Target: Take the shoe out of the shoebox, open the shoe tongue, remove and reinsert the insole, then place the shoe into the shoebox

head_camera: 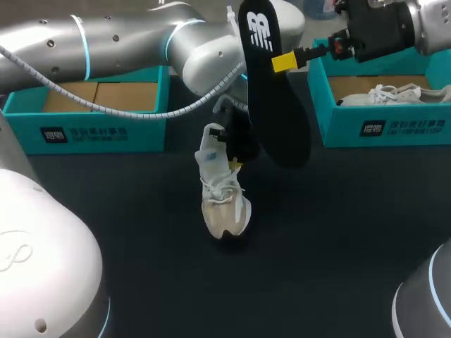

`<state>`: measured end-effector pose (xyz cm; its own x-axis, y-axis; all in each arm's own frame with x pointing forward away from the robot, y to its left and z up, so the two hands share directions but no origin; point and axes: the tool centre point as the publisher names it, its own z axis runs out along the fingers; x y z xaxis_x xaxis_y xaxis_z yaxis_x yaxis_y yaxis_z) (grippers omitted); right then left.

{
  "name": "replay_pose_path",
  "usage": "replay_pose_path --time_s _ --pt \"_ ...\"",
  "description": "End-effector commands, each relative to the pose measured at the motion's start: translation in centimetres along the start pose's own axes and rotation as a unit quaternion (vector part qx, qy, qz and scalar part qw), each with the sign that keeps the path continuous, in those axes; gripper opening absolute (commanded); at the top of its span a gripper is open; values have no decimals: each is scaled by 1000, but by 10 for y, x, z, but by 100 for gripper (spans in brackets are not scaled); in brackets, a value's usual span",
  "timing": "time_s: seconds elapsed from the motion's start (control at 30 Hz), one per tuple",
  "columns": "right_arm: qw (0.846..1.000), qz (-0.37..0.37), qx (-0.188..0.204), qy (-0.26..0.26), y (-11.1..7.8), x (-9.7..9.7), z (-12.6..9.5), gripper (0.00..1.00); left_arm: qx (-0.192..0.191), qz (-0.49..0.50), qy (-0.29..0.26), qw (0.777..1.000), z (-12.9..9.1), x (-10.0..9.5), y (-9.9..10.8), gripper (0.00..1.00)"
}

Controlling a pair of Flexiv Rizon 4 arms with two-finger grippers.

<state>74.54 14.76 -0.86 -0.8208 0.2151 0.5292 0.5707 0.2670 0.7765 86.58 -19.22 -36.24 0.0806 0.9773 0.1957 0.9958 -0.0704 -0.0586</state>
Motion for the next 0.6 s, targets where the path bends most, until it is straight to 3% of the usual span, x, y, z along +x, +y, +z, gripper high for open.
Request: replay_pose_path --time_s 0.03,0.27,0.3,0.33,0.37,0.4,0.6 --pt "1000 0 1 0 1 -1 2 0 11 10 3 1000 8 -8 4 0" --pt "1000 0 1 0 1 -1 2 0 22 16 0 1000 17 -15 3 0" --pt "1000 0 1 0 1 -1 2 0 25 15 0 1000 18 -15 2 15" --pt "1000 0 1 0 1 -1 2 0 28 16 -2 999 18 -15 1 46" --pt "1000 0 1 0 1 -1 2 0 31 16 -3 999 18 -14 0 94" --pt "1000 0 1 0 1 -1 2 0 31 13 -9 999 17 -13 0 100" --pt "1000 0 1 0 1 -1 2 0 35 -25 -55 998 -2 -5 3 100"
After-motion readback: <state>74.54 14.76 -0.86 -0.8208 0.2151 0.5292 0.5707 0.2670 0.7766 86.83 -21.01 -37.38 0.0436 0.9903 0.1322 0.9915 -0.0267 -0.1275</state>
